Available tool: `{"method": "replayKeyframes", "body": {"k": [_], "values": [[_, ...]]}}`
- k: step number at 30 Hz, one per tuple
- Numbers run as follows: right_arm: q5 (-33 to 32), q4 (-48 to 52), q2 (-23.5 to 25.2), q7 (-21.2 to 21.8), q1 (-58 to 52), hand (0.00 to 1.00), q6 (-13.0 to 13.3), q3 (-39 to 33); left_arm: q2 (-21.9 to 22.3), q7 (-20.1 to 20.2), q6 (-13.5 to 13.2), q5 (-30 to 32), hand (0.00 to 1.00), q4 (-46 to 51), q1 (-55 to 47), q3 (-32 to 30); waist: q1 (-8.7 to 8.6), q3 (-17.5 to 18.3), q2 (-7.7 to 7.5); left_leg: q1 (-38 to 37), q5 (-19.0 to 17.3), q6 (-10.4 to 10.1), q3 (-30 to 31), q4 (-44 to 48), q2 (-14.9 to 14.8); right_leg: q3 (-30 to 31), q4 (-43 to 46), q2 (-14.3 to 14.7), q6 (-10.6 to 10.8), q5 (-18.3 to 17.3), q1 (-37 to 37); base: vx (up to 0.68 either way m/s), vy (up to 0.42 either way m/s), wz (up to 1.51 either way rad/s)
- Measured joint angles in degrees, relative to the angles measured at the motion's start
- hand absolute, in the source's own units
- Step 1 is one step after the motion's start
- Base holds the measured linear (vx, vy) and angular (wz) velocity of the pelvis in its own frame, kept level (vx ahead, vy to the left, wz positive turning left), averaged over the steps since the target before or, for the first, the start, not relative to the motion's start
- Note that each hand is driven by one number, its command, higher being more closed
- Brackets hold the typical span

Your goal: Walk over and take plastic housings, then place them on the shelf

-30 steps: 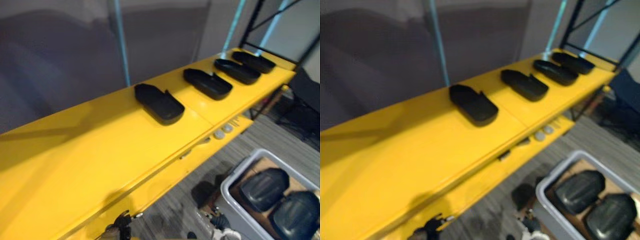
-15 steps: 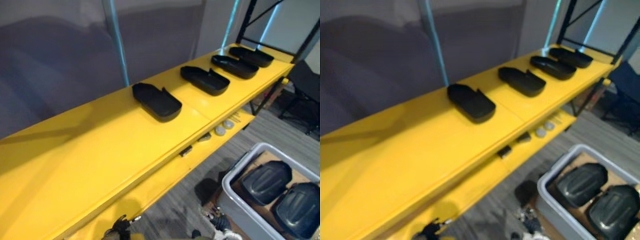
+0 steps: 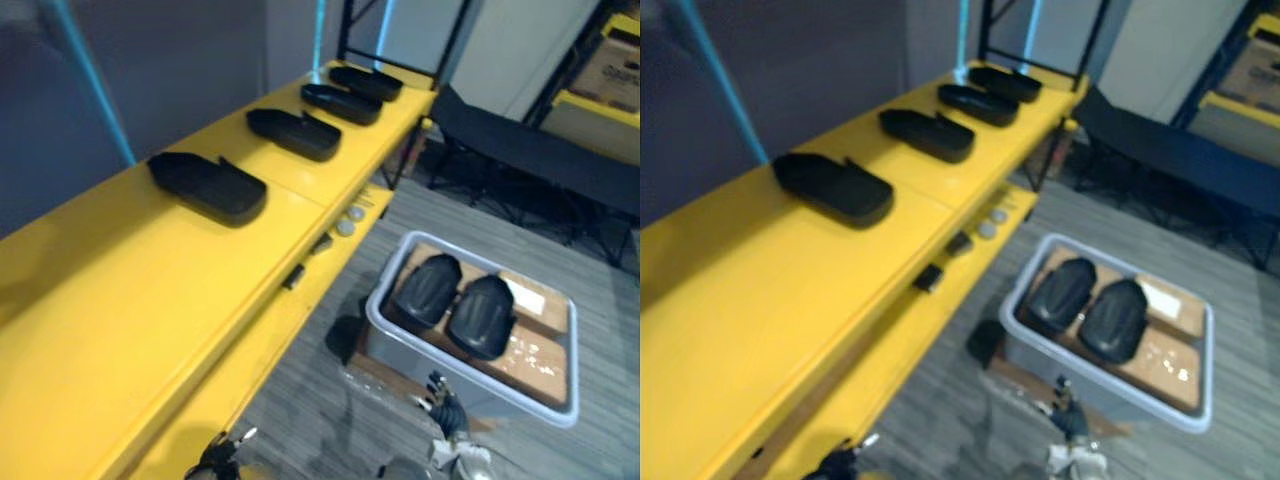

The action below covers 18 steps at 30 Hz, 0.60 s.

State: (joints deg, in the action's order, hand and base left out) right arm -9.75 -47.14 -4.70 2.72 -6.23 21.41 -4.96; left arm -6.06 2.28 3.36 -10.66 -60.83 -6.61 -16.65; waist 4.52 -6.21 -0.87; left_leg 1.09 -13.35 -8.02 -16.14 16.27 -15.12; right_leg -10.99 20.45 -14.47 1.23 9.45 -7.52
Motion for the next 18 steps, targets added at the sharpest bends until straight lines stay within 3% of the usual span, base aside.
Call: {"method": "replayKeyframes", "body": {"k": [1, 2, 3, 5, 6, 7, 8, 10, 12, 13, 14, 18], "values": [[0.3, -1.6, -1.3, -0.7, 1.3, 0.0, -0.8, 0.2, -0.3, 0.4, 0.6, -0.5, 0.0, -0.9, -1.5, -0.6, 0.12, 0.3, 0.69, -0.1, 1.5, 0.7, 3.1, -2.8, 0.3, 0.3, -2.1, 1.1, 0.0, 0.0, -0.7, -0.06, -0.174, -0.78], [0.5, -1.8, -1.7, -1.0, 1.7, 0.0, -1.4, 0.2, -0.3, 0.4, 0.5, -0.4, 0.0, -1.0, -2.3, -0.7, 0.06, 0.5, 1.7, -0.1, 2.5, -0.5, 3.0, -3.8, -0.5, 0.2, -2.5, 1.8, 0.2, -0.5, -1.2, -0.08, -0.201, -0.26], [0.8, -1.9, -1.6, -1.5, 2.4, 0.0, -2.0, 0.7, -0.9, 0.4, 0.3, -0.4, 0.0, -1.0, -2.7, -0.7, -0.34, -1.1, 0.7, 0.8, 3.9, -1.3, 3.0, -3.6, -1.1, -0.3, -1.4, 1.6, 2.3, -4.5, -1.5, -0.09, -0.216, 0.07], [1.2, -2.3, -1.3, -1.7, 2.5, 0.0, -3.0, 2.1, -2.8, 0.3, -0.7, -0.3, 0.0, -0.7, -3.1, -1.3, -0.16, -2.5, -1.1, 2.4, 4.8, -2.9, 3.3, -2.8, -1.9, -2.5, -2.9, 2.2, 5.7, -7.9, -1.2, -0.12, -0.299, 0.05], [1.5, -2.2, -1.3, -2.7, 2.8, 0.0, -3.5, 2.8, -3.6, 0.2, -1.4, -0.5, 0.0, -0.5, -3.2, -2.8, 0.21, -3.0, -2.28, 4.3, 5.5, -4.3, 3.5, -2.3, -3.4, -3.6, -6.1, 4.0, 6.7, -10.3, -1.1, -0.16, -0.407, -0.11], [1.4, -2.0, -1.9, -4.5, 4.4, 0.0, -3.2, 2.6, -3.3, -0.1, -2.0, -0.7, 0.0, -0.7, -2.4, -3.5, 0.04, -5.0, -2.2, 5.3, 6.3, -5.5, 4.9, -2.1, -4.7, -4.9, -8.5, 5.9, 6.4, -12.4, -0.2, -0.19, -0.355, -0.11], [1.4, -2.0, -2.5, -5.7, 5.1, 0.0, -2.8, 2.2, -2.6, -0.1, -2.1, -0.8, 0.0, -0.5, -2.0, -3.4, -0.09, -6.5, -1.45, 5.3, 7.1, -5.3, 5.1, -2.4, -5.6, -5.2, -8.4, 6.9, 5.9, -11.9, -0.3, -0.22, -0.255, -0.02], [1.6, -1.8, -4.4, -9.5, 4.9, 0.0, -0.4, 1.2, 0.1, -0.3, -3.5, -2.4, 0.0, -0.4, -1.8, -3.6, -0.67, -8.2, -0.33, 4.8, 9.7, -4.7, 6.5, -5.6, -5.6, -4.7, -7.4, 7.7, 4.8, -12.9, -1.9, -0.18, -0.126, -0.06], [1.6, -1.1, -6.0, -15.4, 4.1, 0.0, 4.9, -1.0, 2.5, -0.9, -6.4, -2.5, 0.0, -0.3, -2.9, -3.2, -0.63, -8.0, 0.62, 3.9, 10.6, -4.5, 7.6, -10.2, -3.7, -2.7, -7.2, 7.8, 4.8, -12.9, -5.2, -0.12, -0.035, -0.39], [2.2, -0.2, -6.0, -18.3, 3.8, 0.0, 7.6, -2.4, 3.0, -1.0, -7.7, -2.6, 0.0, -0.3, -3.1, -2.8, -0.87, -8.3, 0.26, 3.8, 10.6, -4.5, 7.4, -11.2, -3.0, -1.7, -7.4, 7.7, 5.1, -12.3, -6.1, -0.09, 0.002, -0.44], [2.7, 0.7, -5.9, -20.1, 3.5, 0.0, 8.5, -3.0, 3.1, -1.0, -8.5, -2.4, 0.0, -0.3, -3.1, -2.5, -0.9, -8.1, 0.64, 3.6, 10.6, -4.5, 7.3, -11.5, -2.4, -1.4, -7.7, 7.7, 5.2, -11.9, -6.4, -0.06, 0.018, -0.3], [4.1, 8.4, -4.4, -28.8, 2.4, 0.0, 12.7, -5.1, 2.3, -0.3, -13.0, -1.9, 0.0, 1.4, -2.6, 2.0, -1.61, -8.7, -0.52, 3.0, 10.0, -4.2, 5.8, -11.8, 0.2, 1.2, -11.3, 6.2, 6.2, -8.4, -6.2, -0.01, 0.046, -0.27]]}}
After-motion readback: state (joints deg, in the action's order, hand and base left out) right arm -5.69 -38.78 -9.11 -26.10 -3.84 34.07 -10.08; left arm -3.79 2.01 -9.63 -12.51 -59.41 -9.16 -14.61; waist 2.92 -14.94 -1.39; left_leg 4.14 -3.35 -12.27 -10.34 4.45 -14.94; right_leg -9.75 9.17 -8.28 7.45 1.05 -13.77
